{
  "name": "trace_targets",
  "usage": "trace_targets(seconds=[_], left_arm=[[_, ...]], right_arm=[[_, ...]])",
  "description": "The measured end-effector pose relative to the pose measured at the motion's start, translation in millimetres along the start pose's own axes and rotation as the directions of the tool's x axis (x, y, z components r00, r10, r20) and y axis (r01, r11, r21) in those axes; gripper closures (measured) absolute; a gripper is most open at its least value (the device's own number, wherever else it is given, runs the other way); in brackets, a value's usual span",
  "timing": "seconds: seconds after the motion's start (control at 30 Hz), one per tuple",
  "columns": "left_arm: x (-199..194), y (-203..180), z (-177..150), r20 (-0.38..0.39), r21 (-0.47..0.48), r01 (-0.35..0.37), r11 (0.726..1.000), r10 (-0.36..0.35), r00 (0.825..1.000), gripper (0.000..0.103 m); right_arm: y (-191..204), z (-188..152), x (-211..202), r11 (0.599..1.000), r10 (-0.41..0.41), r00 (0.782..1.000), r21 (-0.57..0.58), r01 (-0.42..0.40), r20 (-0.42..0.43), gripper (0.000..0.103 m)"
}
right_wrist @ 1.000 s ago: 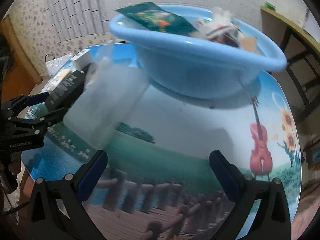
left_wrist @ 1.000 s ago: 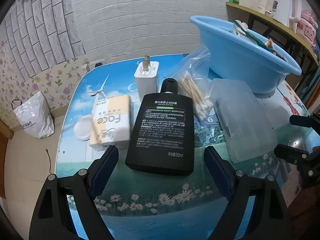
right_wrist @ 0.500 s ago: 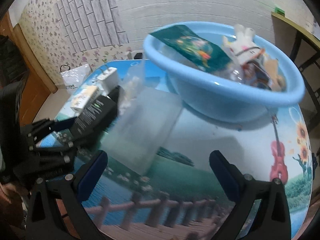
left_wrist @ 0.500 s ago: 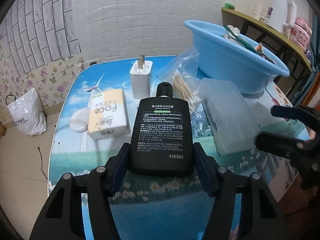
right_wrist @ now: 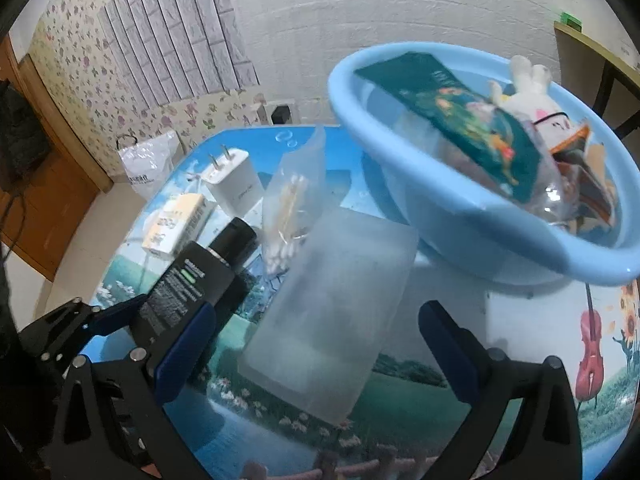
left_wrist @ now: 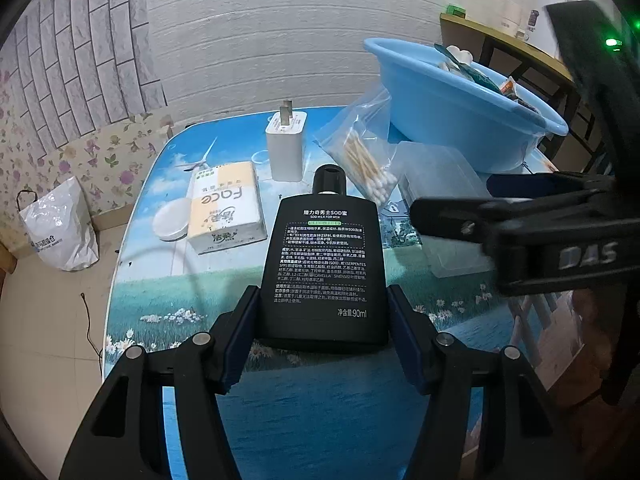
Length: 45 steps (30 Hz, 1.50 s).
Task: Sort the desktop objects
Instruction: 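Lift the black bottle with the left gripper while the right grasps and lifts the clear box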
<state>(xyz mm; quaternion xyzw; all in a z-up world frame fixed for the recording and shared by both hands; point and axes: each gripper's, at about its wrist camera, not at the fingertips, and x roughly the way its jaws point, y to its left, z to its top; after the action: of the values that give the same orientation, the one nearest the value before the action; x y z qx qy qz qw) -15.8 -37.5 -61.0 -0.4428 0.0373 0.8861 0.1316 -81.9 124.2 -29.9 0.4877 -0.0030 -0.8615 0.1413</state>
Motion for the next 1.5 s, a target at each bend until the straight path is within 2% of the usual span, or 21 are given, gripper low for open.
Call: trace_targets(seconds=[0.1, 0.2, 0.33, 0.4, 0.8, 0.97, 1.3, 1.5], left_arm=[[0.8, -1.2, 1.3, -0.001, 0.001, -0.006, 1.0, 0.006, 1.0, 0.042], [1.1, -2.4, 2.0, -0.006, 0.002, -0.015, 1.0, 0.015, 1.0, 0.042], [1.0, -5.2, 1.9, -0.011, -0.013, -0.031, 0.999, 0.03, 0.999, 0.042], [0.7, -6.1, 1.4, -0.014, -0.023, -0.039, 0.999, 0.039, 0.999, 0.042], [-7.0, -14.1, -6.4, -0.052, -0.052, -0.074, 0.996, 0.072, 0.996, 0.042], [-10.4, -17.3, -9.7, -0.066, -0.062, -0.085, 0.995, 0.08, 0.995, 0.042], [-14.4, -24.0, -13.2, -0.085, -0.062, -0.107, 0.992, 0.102, 0.991, 0.042], [-14.1, -22.2, -12.3, -0.088, -0.073, -0.096, 0.993, 0.09, 0.992, 0.041]], right_arm=[[1.0, -2.3, 4.7, 1.0, 0.002, 1.0, -0.012, -0.003, -0.017, 0.001], [-0.5, -5.7, 4.3, 0.999, 0.013, 1.0, -0.031, -0.013, -0.019, 0.021], [-6.5, -8.6, -1.8, 0.998, 0.041, 0.999, -0.044, -0.042, -0.019, 0.033], [-10.1, -11.6, -5.0, 0.997, 0.05, 0.999, -0.051, -0.051, -0.018, 0.036], [-37.5, -37.9, -29.8, 0.992, 0.072, 0.997, -0.105, -0.074, -0.028, 0.039], [-51.8, -45.8, -37.9, 0.992, 0.058, 0.998, -0.115, -0.06, -0.023, 0.04], [-78.0, -59.2, -50.9, 0.996, 0.048, 0.999, -0.075, -0.05, -0.021, 0.04], [-84.3, -61.5, -52.3, 0.997, 0.05, 0.999, -0.062, -0.051, -0.013, 0.04]])
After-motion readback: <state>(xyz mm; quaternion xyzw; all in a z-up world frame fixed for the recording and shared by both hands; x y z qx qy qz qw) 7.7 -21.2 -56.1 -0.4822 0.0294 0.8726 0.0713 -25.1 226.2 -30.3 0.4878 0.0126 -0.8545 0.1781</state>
